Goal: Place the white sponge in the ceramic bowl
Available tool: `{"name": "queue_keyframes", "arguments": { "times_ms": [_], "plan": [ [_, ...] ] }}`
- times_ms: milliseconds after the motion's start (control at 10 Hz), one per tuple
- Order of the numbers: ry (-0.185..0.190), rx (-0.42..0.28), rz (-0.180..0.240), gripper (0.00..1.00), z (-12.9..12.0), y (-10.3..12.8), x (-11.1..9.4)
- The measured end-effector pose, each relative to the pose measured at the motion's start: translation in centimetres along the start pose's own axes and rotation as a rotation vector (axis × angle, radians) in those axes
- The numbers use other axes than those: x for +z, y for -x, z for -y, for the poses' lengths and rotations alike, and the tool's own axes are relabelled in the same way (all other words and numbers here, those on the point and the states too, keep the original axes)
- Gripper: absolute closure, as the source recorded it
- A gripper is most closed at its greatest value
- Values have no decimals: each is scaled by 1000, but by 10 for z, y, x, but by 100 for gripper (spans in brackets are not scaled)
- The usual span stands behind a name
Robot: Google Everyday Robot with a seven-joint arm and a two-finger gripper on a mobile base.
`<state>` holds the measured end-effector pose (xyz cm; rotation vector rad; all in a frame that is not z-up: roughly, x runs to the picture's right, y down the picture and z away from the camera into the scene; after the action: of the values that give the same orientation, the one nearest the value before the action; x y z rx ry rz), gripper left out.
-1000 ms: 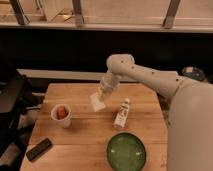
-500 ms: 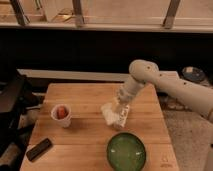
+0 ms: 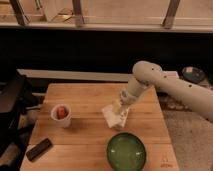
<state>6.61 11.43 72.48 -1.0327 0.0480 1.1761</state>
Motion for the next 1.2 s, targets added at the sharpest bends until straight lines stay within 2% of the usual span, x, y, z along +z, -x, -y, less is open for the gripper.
{"name": "queue_keyframes", "arguments": {
  "times_ms": [100, 200, 400, 600, 700, 900, 1200],
  "plan": [
    [-1, -1, -4, 100, 0, -1, 1],
    [-5, -10, -39, 100, -1, -9, 3],
    [-7, -4, -109, 100, 4, -41, 8],
    [0, 8, -154, 99, 8, -69, 13],
    [10, 13, -174, 93, 9, -82, 17],
    [36, 29, -204, 73, 11, -106, 27],
    [69, 59, -226, 44, 14, -137, 40]
  ]
}}
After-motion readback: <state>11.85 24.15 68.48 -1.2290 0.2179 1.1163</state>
